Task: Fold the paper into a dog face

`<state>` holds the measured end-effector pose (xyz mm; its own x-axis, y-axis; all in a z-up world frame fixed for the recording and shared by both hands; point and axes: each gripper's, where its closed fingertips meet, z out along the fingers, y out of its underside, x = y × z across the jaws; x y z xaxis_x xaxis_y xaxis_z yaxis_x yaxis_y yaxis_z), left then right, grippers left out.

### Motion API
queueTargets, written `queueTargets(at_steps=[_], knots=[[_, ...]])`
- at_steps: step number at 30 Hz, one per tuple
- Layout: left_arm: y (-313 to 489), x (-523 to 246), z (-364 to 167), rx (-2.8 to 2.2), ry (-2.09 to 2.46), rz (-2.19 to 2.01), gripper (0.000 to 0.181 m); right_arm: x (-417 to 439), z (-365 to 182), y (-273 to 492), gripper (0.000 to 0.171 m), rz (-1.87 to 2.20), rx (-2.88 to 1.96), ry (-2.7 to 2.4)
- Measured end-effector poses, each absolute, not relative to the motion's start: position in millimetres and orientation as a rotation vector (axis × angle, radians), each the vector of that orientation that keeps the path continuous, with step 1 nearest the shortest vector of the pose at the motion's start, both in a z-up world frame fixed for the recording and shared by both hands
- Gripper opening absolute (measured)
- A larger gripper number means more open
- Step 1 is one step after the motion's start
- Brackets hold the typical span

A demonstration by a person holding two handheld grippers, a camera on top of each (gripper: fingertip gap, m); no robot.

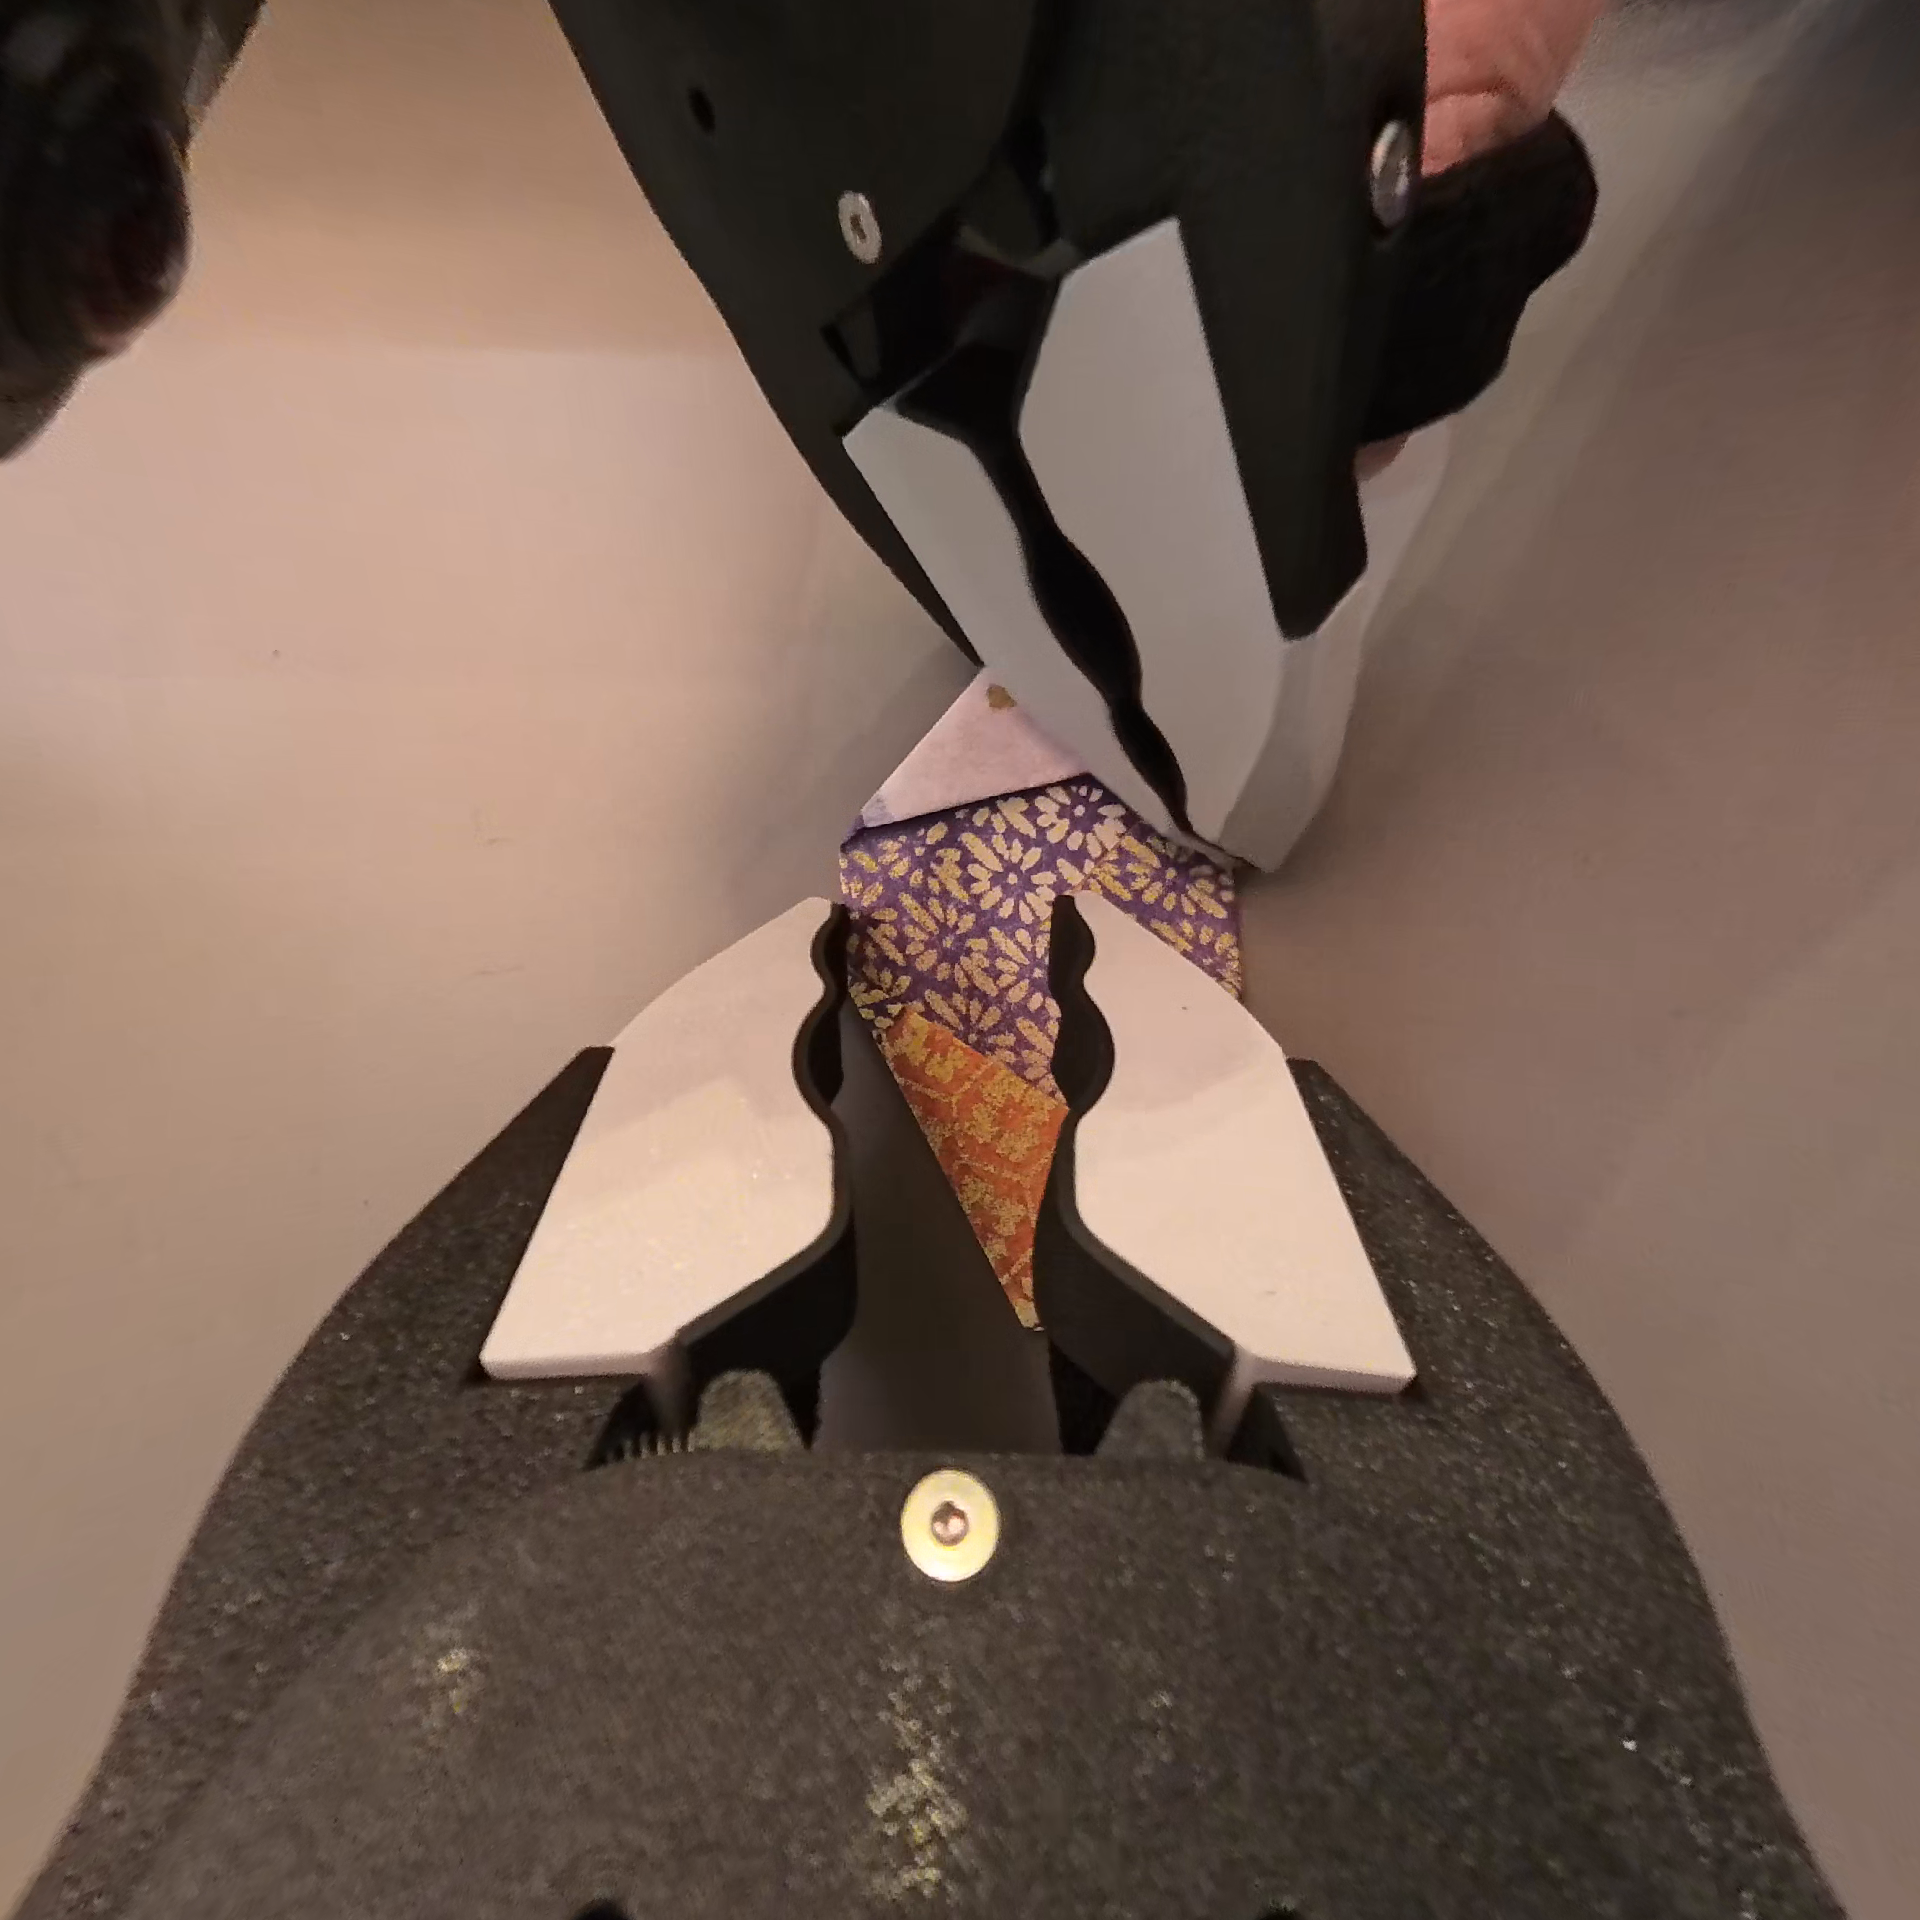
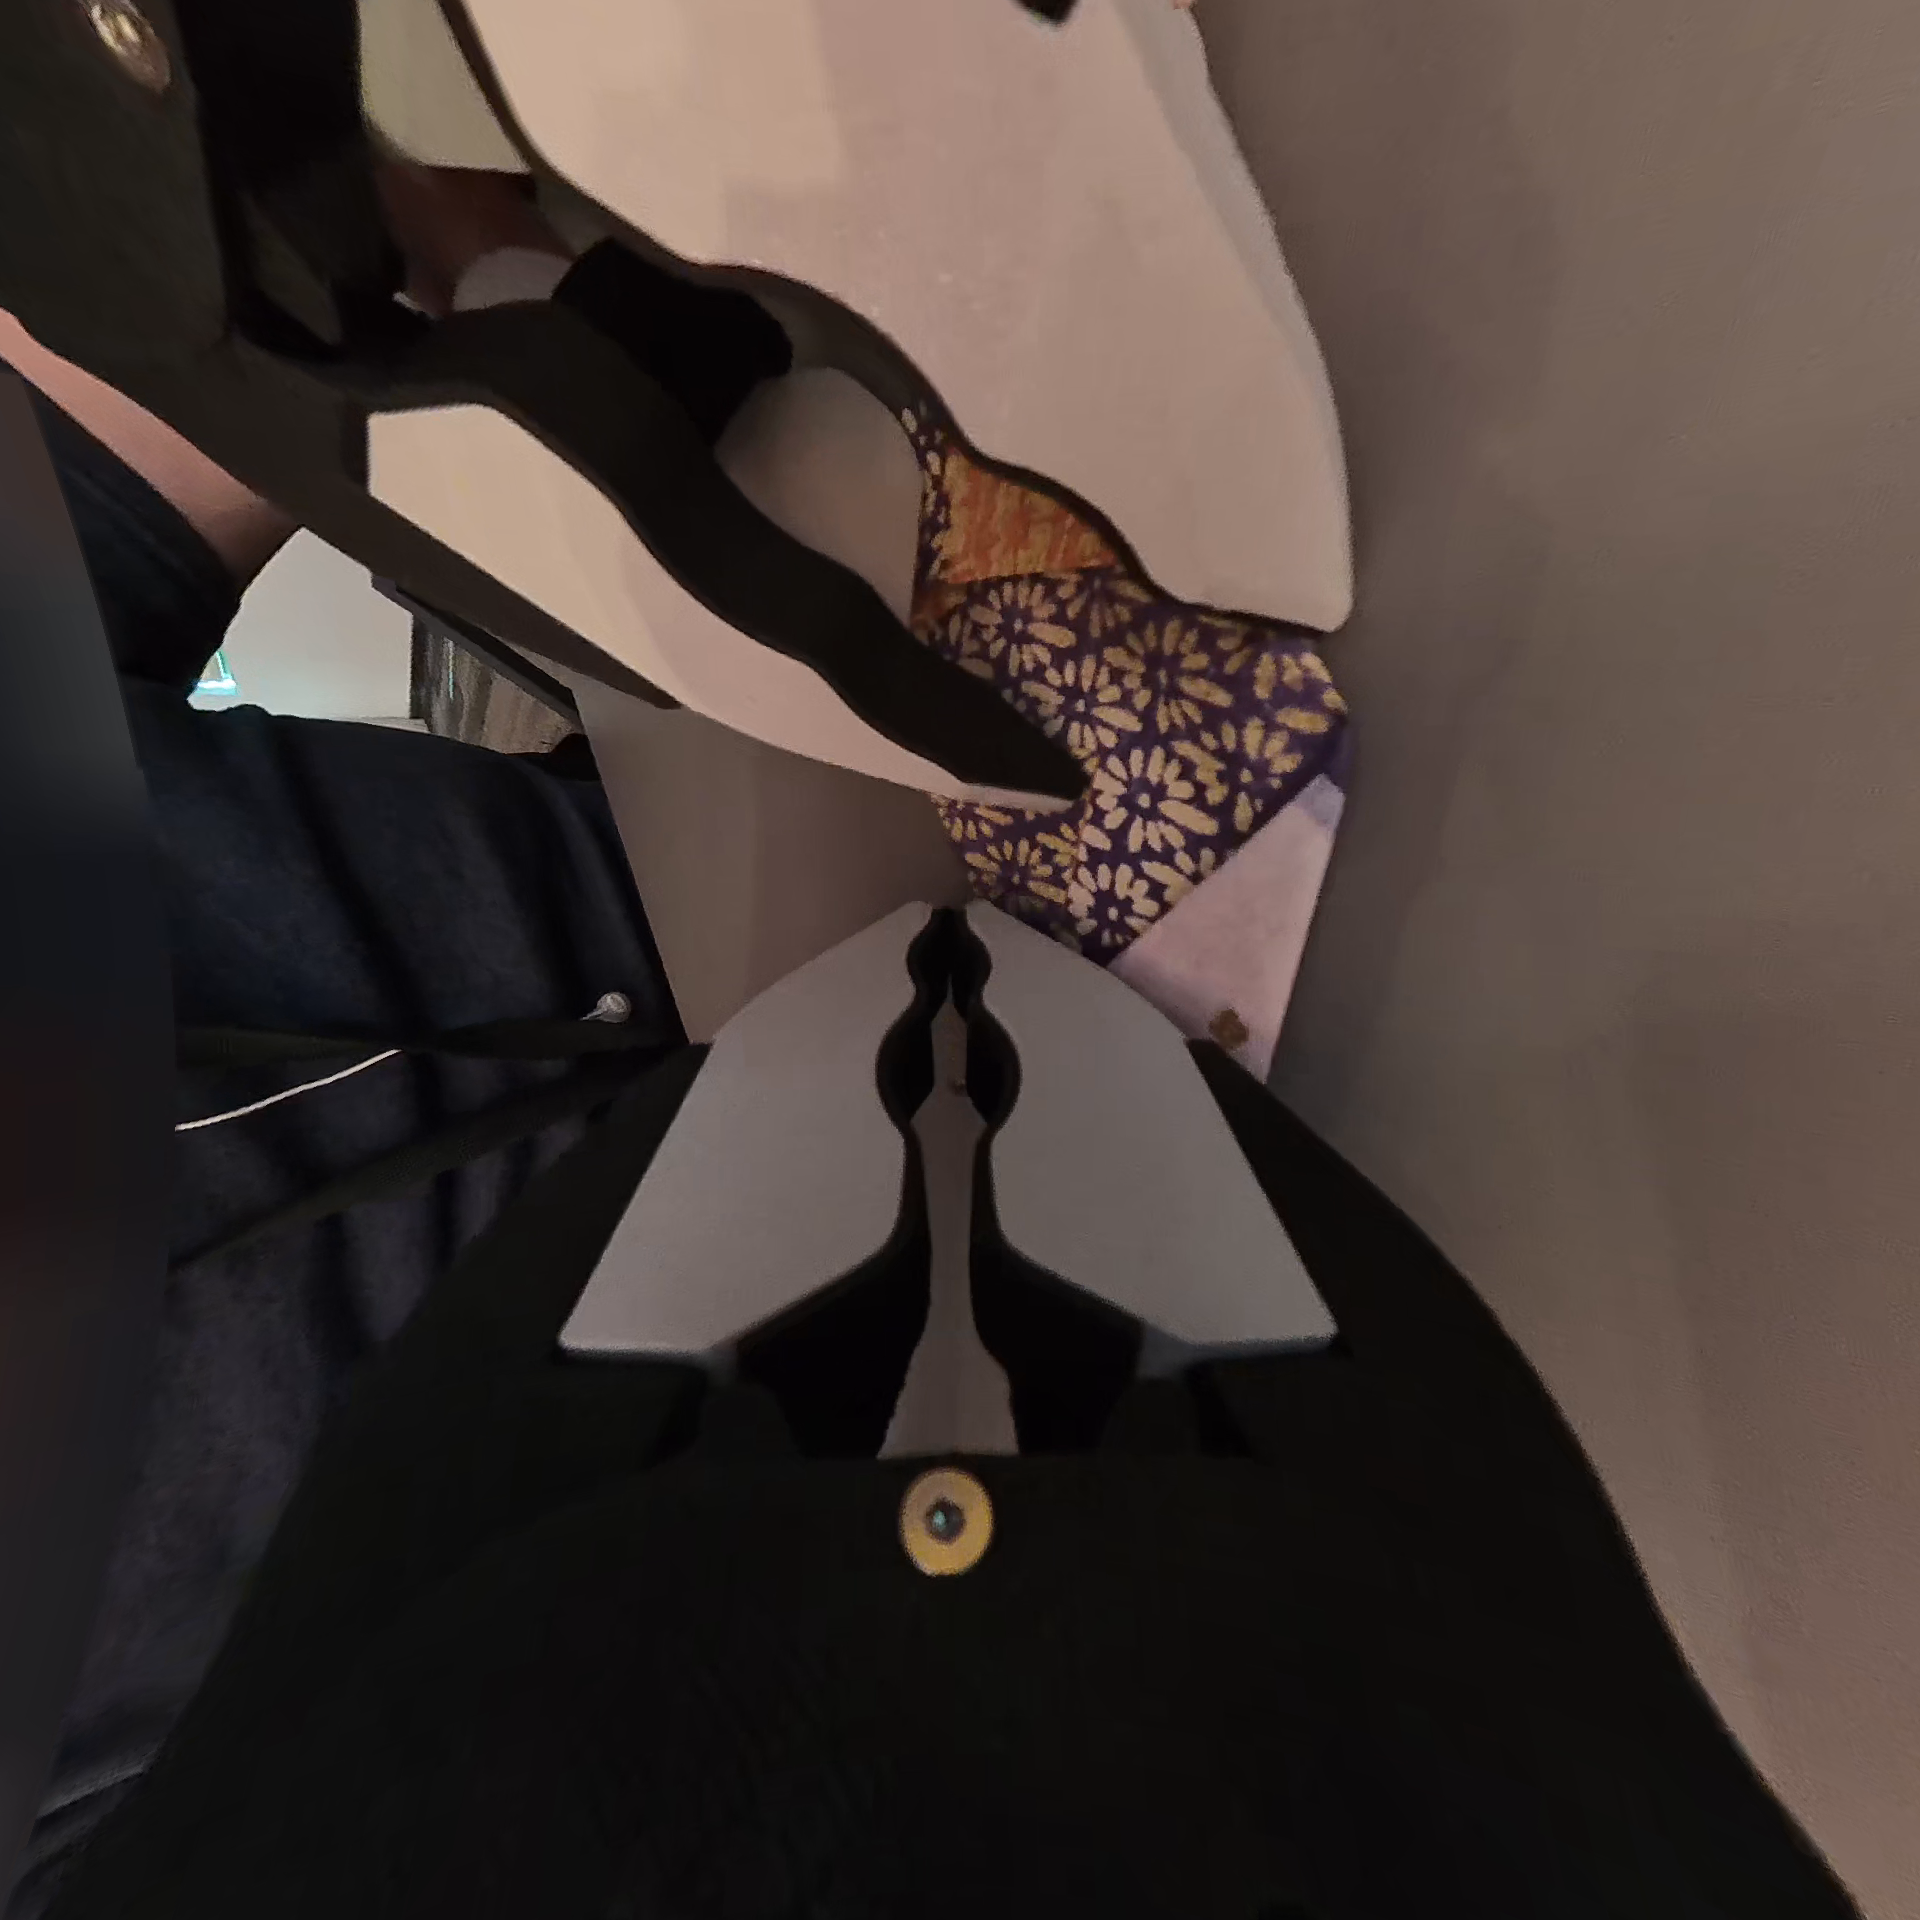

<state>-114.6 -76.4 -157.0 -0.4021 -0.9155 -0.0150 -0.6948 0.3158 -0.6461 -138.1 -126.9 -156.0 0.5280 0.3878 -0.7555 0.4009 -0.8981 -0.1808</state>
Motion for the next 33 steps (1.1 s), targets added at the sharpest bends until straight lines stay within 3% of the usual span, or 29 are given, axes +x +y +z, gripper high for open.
queueTargets(at_steps=[1, 22, 27, 30, 33], knots=[[-76.2, -114.6, -157.0, -1.434, 2.208, -0.798, 0.038, -139.9, -156.2, -126.8, 0.001, -1.341, 2.738, 0.719], [-74.5, -113.5, -157.3, -1.454, 2.17, -0.814, 0.037, -154.5, -155.9, -115.1, 0.002, -1.5, 2.78, 0.583], [-67.2, -114.6, -141.7, -1.59, 2.017, -0.966, 0.019, -154.6, -156.3, -115.8, 0.002, -1.499, 2.774, 0.61], [-80.2, -130.5, -122.9, -1.724, 1.99, -1.125, 0.019, -154.4, -156.2, -115.6, 0.002, -1.491, 2.776, 0.614], [-85.9, -142.6, -127.0, -1.842, 1.927, -1.002, 0.025, -154.3, -156.0, -115.4, 0.002, -1.5, 2.771, 0.613]])
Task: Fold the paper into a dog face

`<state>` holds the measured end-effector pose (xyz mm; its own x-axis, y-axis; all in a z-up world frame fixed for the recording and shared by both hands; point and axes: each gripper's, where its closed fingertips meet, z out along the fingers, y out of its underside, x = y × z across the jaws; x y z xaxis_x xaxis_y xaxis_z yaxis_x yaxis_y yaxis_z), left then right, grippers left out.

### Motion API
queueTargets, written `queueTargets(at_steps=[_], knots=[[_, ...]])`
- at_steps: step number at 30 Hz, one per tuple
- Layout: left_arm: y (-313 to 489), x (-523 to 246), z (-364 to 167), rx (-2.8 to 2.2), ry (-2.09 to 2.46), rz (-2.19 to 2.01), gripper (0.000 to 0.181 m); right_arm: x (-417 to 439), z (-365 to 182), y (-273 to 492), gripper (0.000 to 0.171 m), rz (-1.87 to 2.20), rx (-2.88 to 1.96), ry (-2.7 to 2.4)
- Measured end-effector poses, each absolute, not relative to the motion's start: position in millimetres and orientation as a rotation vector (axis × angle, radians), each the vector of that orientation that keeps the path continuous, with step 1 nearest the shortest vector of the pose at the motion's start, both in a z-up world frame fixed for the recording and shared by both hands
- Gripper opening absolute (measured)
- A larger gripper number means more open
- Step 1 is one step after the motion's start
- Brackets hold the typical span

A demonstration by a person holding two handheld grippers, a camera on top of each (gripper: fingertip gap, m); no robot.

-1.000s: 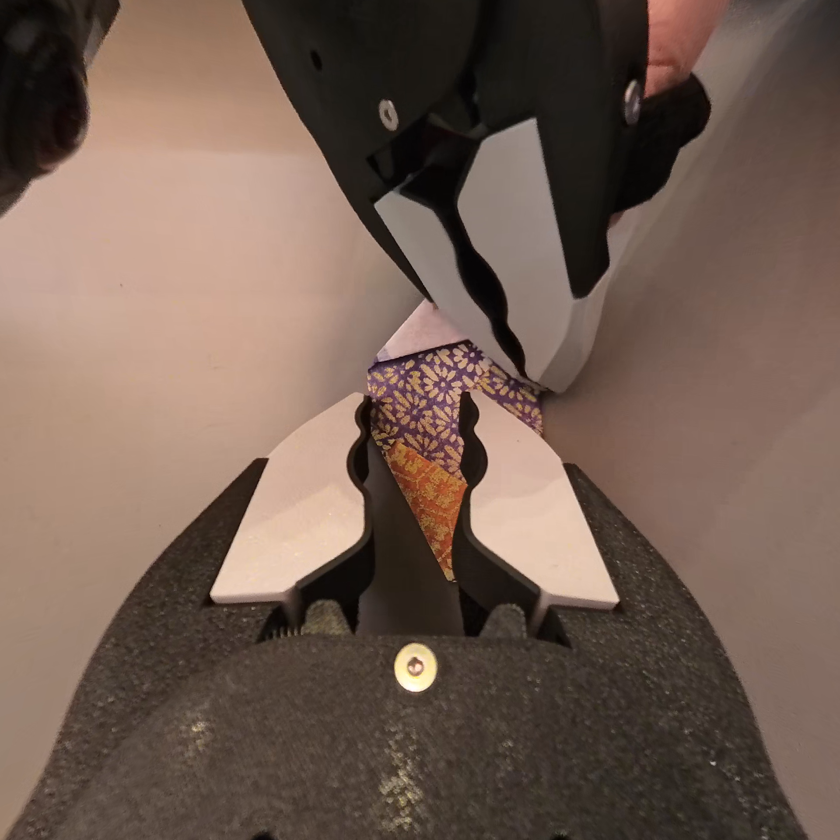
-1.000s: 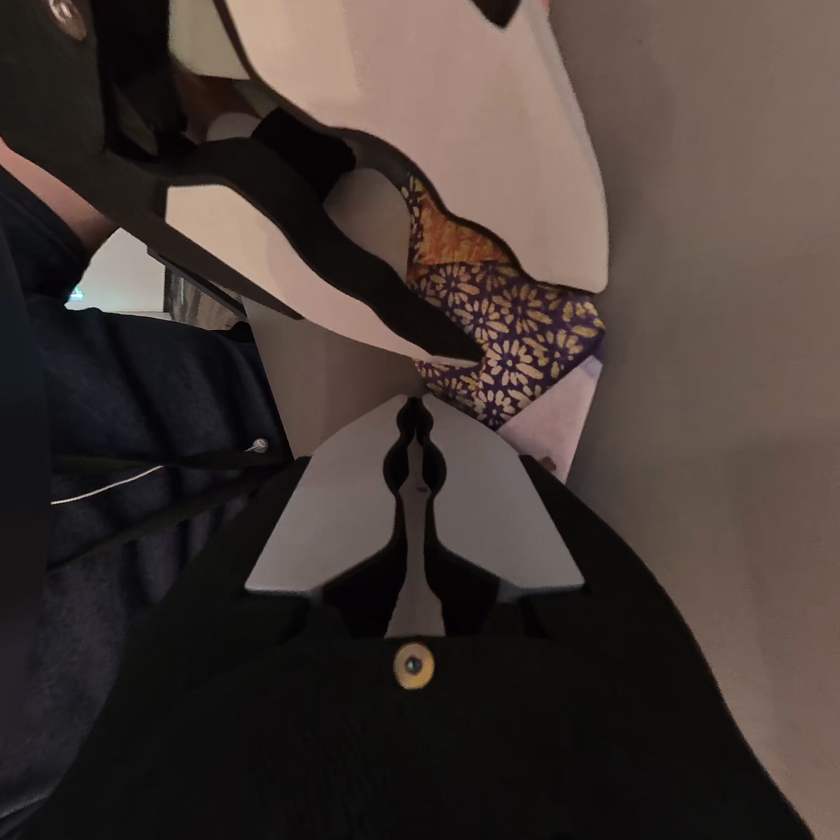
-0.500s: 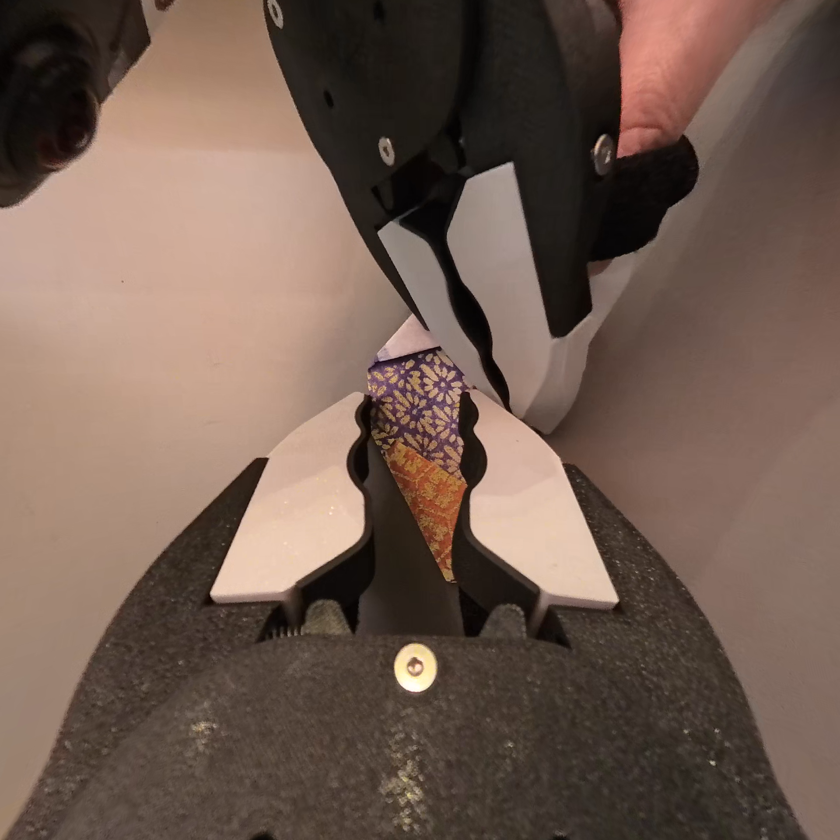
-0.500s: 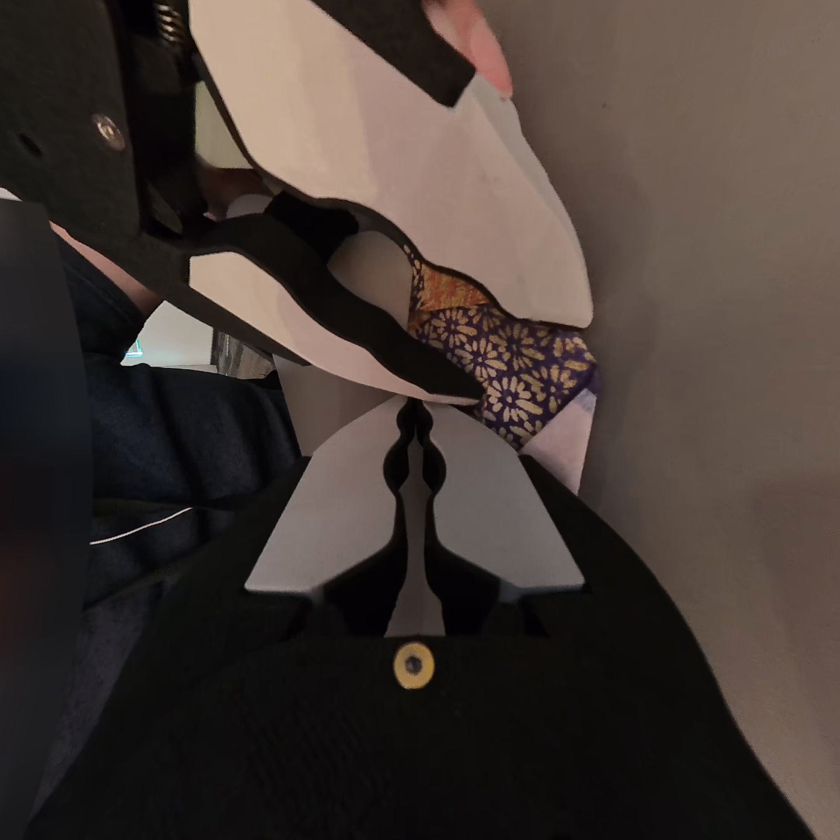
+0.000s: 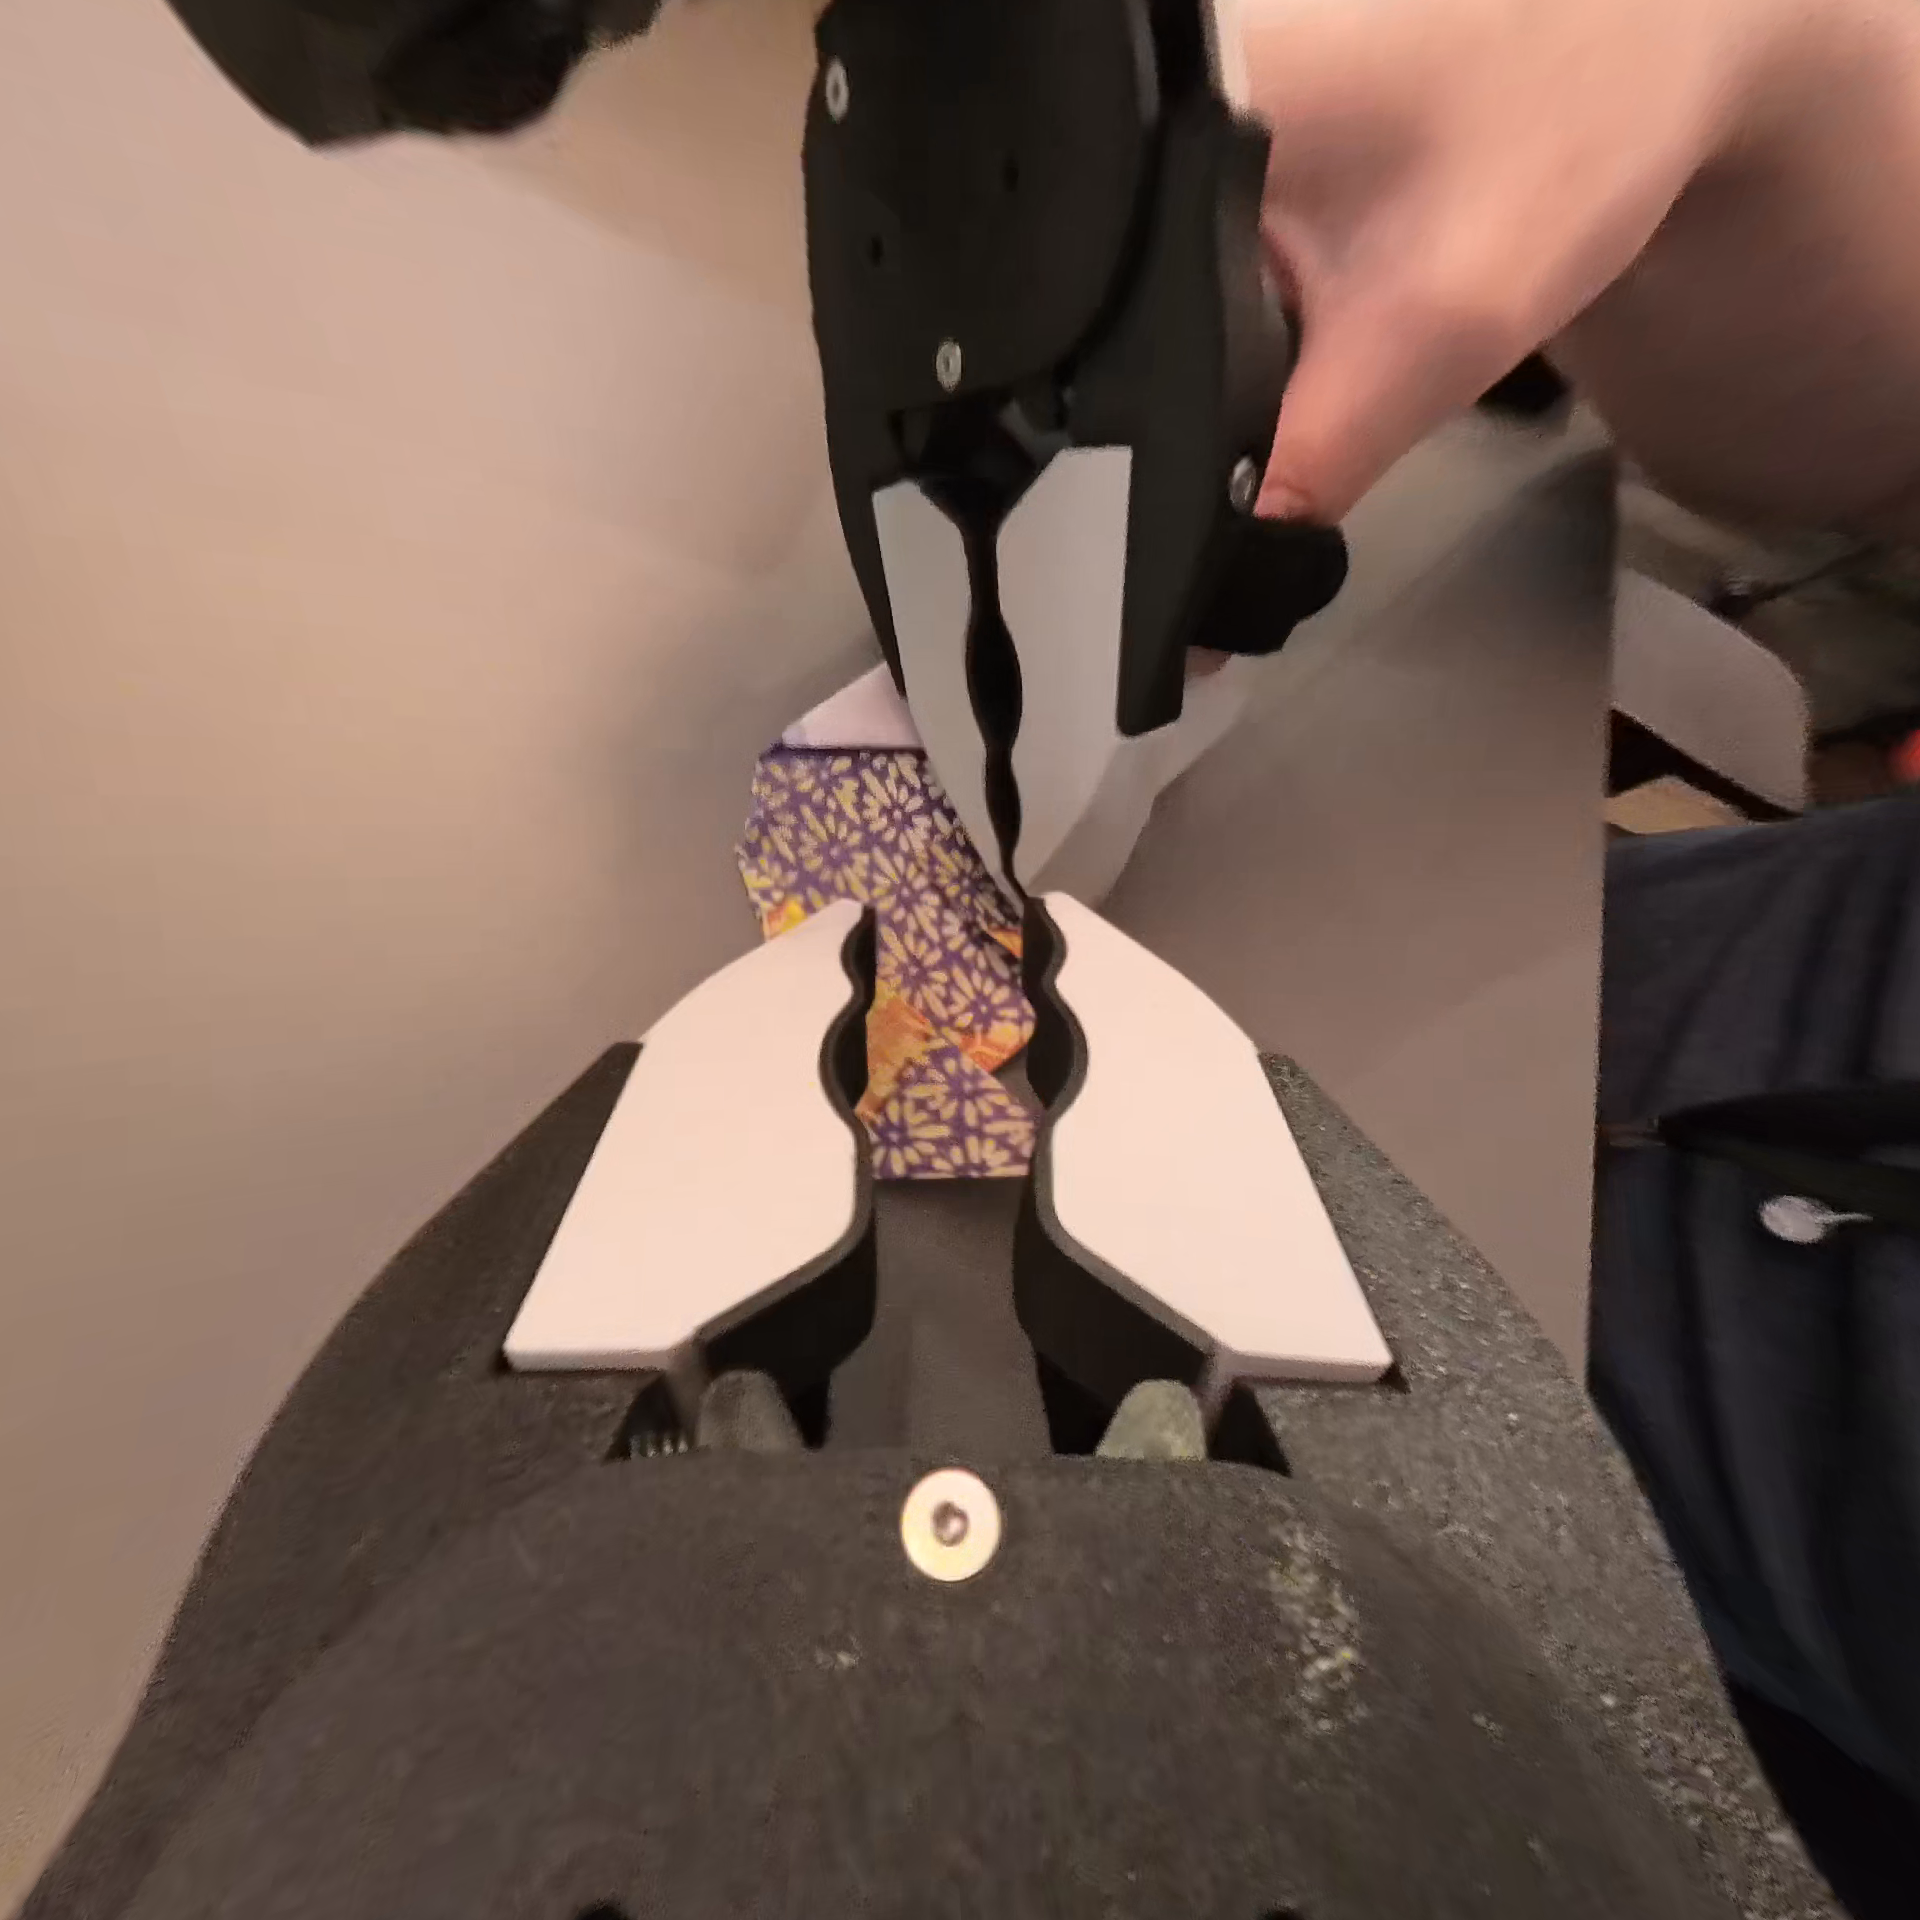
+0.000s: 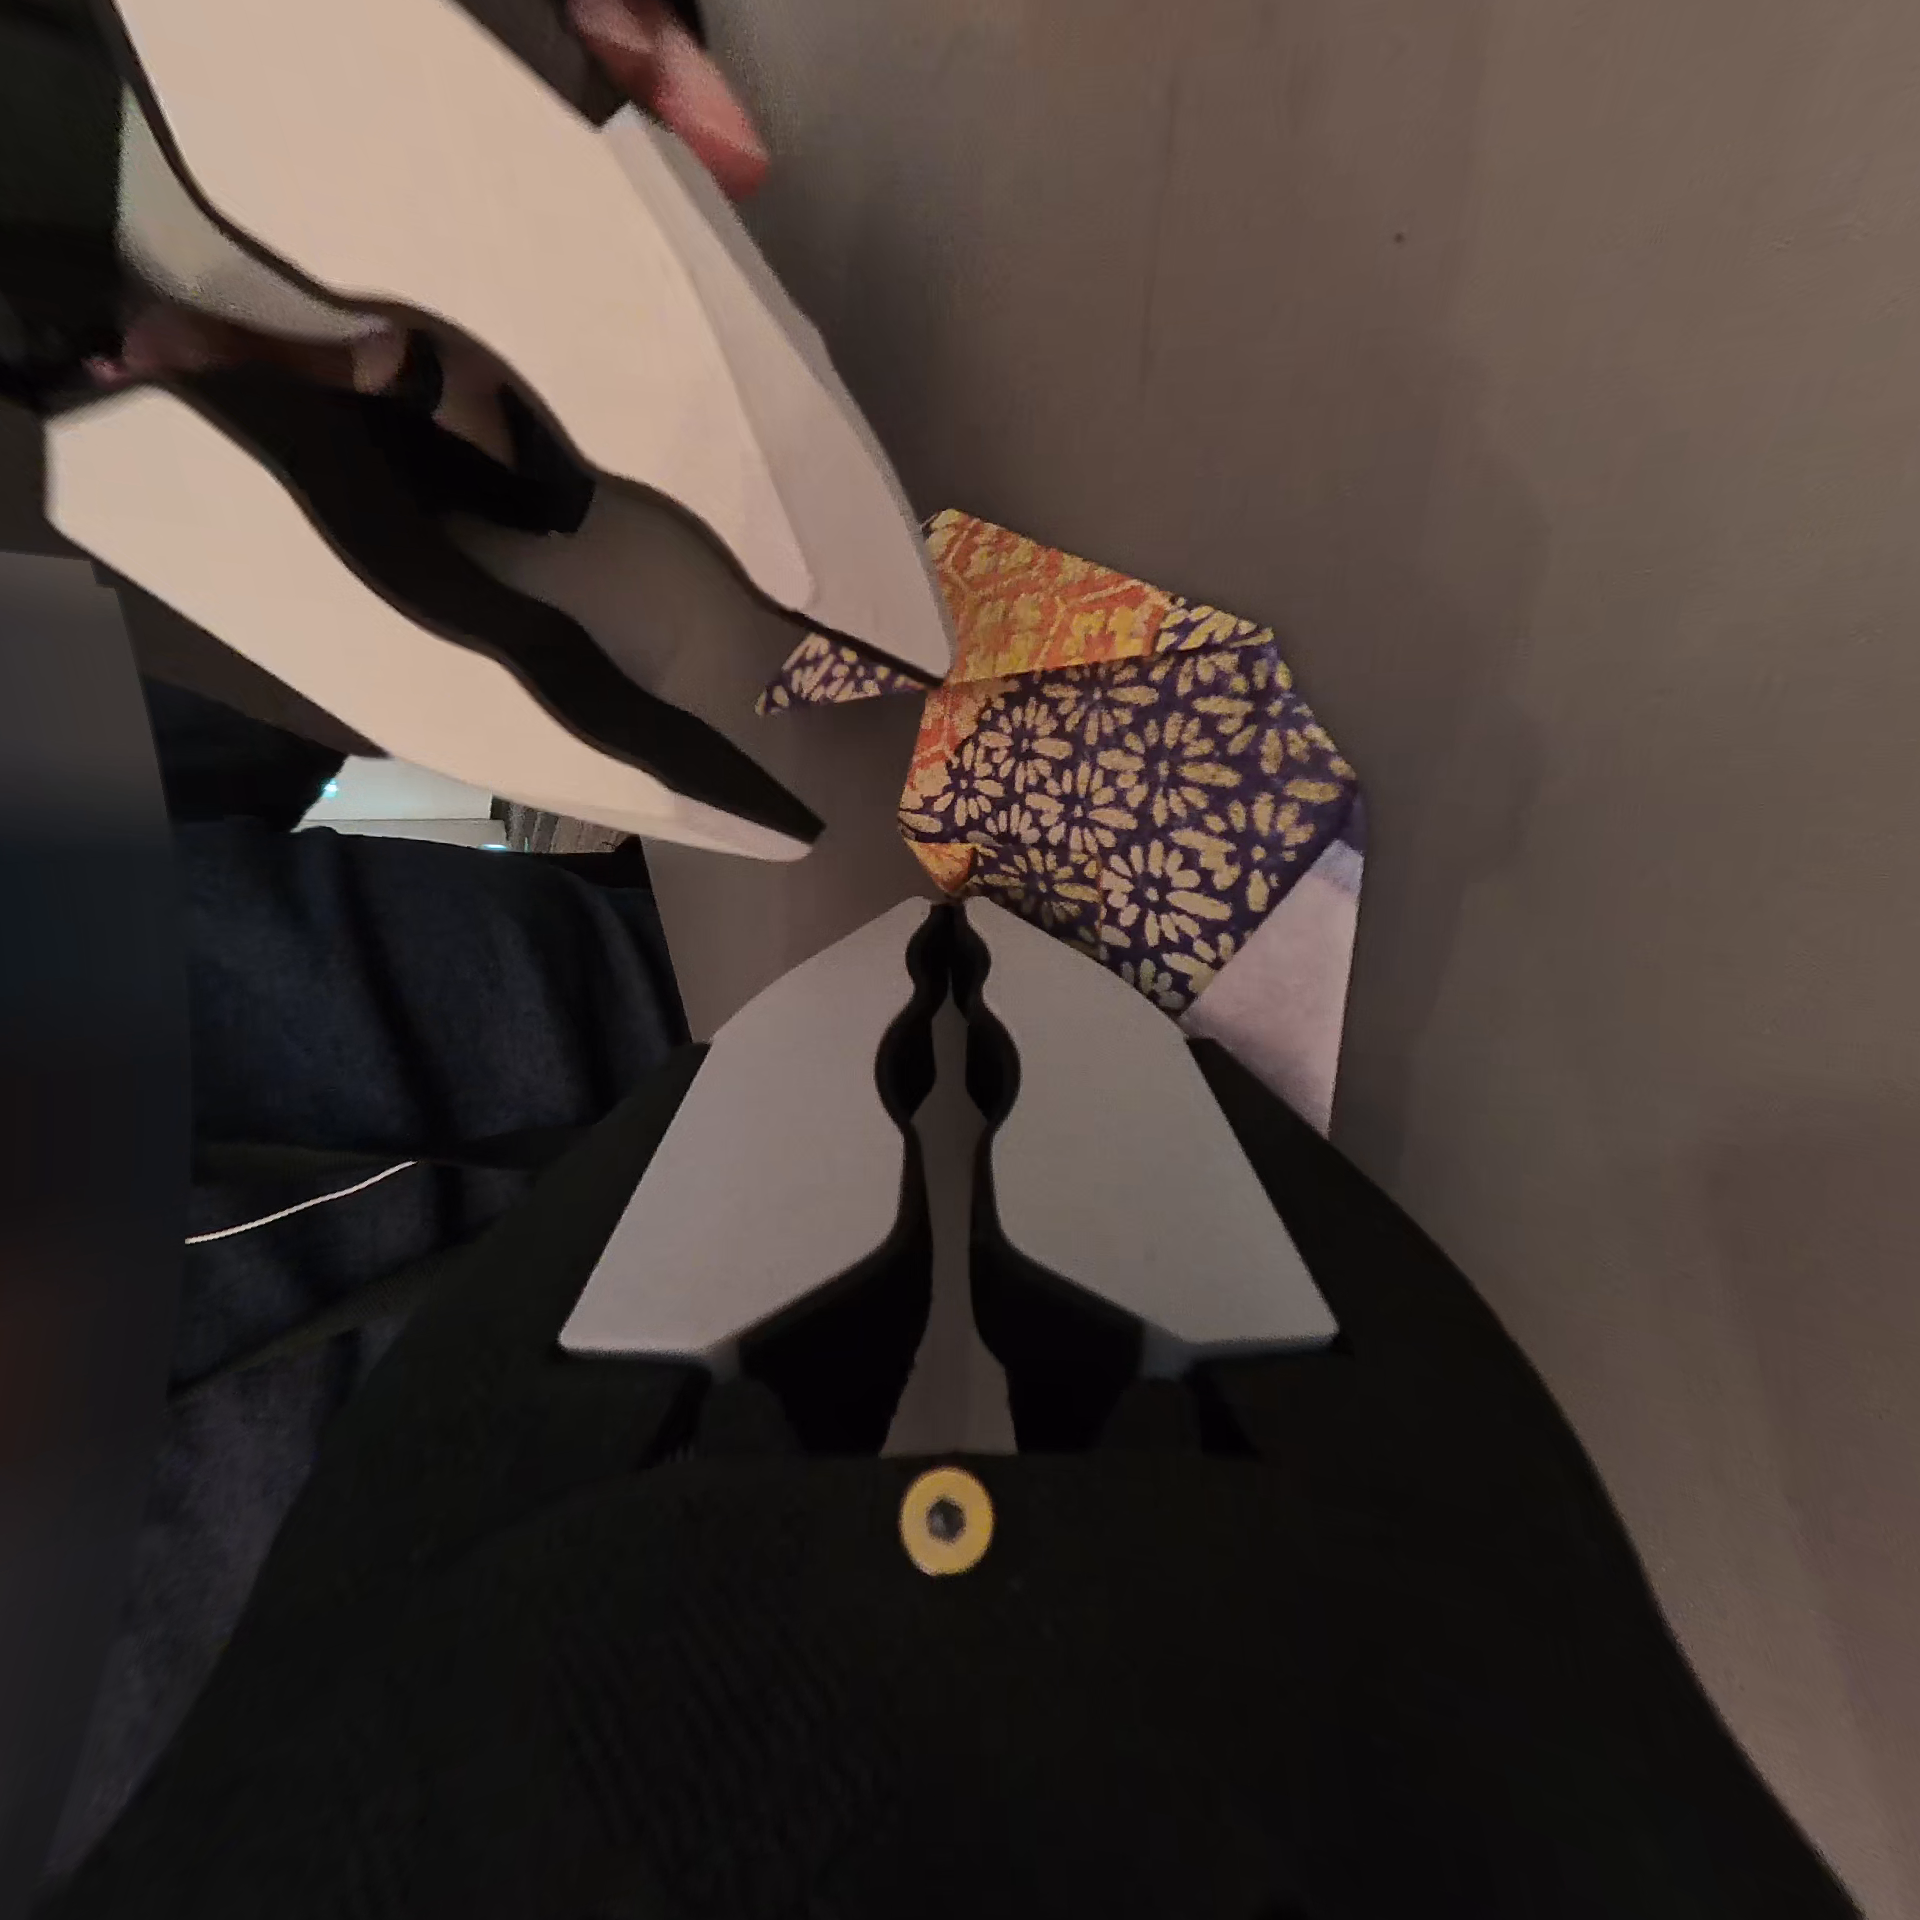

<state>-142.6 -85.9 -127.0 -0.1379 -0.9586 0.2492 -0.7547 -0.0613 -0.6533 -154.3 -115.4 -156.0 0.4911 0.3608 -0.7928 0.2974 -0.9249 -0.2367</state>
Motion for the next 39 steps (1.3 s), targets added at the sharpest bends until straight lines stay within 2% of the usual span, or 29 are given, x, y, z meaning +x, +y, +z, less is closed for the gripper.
queueTargets(at_steps=[7, 15, 23, 27, 36, 39], knots=[[-72.6, -141.2, -143.6, -1.738, 1.777, -0.39, 0.053, -154.2, -155.7, -115.5, 0.002, 1.465, -2.635, -0.59], [-72.8, -146.0, -146.7, -1.767, 1.722, -0.262, 0.056, -154.2, -156.0, -115.7, 0.002, 1.453, -2.629, -0.6], [-75.7, -145.8, -147.3, -1.709, 1.677, -0.163, 0.047, -154.1, -155.4, -115.5, 0.002, 1.48, -2.614, -0.578], [-79.8, -147.2, -148.2, -1.69, 1.662, -0.133, 0.035, -153.9, -155.1, -115.3, 0.002, 1.49, -2.608, -0.563], [-81.9, -151.1, -149.0, -1.74, 1.6, -0.127, 0.033, -153.6, -154.4, -115.0, 0.002, 1.517, -2.601, -0.54], [-85.4, -154.0, -151.1, -1.71, 1.587, -0.107, 0.022, -153.5, -154.2, -114.8, 0.002, 1.52, -2.599, -0.535]])
